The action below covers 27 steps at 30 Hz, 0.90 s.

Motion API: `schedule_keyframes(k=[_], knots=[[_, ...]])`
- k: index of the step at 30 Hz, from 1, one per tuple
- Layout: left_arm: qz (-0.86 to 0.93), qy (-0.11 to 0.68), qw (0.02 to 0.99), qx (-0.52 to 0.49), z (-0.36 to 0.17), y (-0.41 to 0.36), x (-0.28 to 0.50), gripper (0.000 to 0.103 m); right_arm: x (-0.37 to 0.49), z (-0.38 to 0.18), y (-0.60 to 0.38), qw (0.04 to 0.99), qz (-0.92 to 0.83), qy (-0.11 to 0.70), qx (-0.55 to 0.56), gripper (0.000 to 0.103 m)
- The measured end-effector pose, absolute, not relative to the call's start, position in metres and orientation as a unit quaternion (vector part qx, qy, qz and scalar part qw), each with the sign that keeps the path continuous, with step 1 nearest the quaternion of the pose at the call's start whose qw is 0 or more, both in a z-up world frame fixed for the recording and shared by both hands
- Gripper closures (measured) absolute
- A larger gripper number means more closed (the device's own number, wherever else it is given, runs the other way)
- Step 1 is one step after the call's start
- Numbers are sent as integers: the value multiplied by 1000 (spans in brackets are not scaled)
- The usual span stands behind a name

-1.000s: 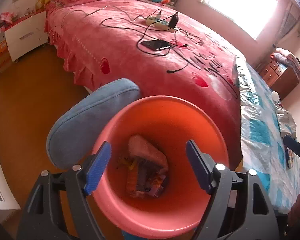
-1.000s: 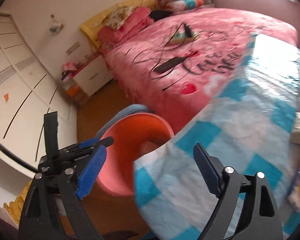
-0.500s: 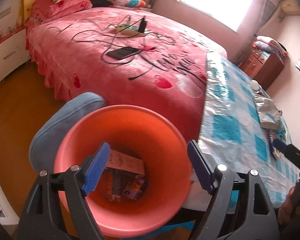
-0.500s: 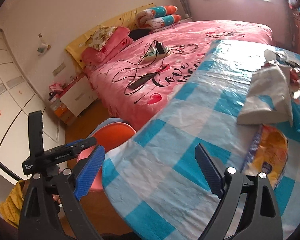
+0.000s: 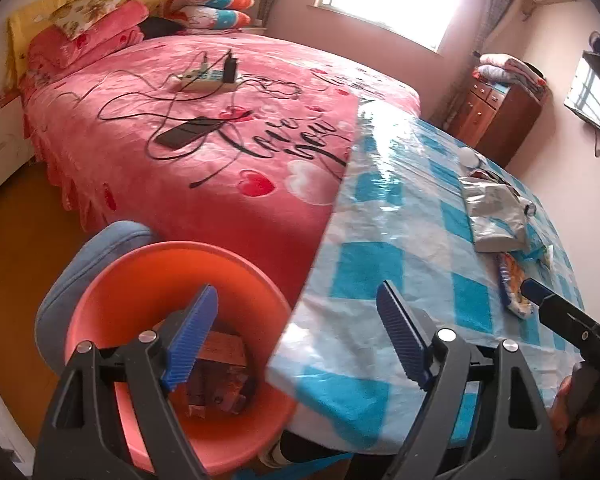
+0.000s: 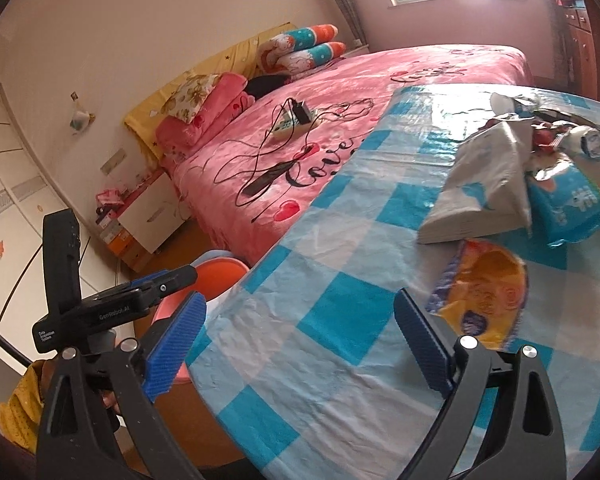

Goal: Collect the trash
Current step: 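Move the left gripper back over the table toward the wrappers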

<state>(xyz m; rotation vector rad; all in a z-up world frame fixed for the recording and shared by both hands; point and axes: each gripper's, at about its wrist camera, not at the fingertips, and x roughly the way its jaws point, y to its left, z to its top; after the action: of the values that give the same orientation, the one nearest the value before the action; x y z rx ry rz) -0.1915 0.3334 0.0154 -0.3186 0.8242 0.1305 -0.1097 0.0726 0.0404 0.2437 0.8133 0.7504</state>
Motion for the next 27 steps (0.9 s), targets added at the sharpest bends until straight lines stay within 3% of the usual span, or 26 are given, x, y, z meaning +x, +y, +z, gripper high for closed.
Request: schedule_keyframes(k=[27], knots=[[4,416,904,-96,29,246,-146,21,-102,44,-1,859,323,364,160,9]])
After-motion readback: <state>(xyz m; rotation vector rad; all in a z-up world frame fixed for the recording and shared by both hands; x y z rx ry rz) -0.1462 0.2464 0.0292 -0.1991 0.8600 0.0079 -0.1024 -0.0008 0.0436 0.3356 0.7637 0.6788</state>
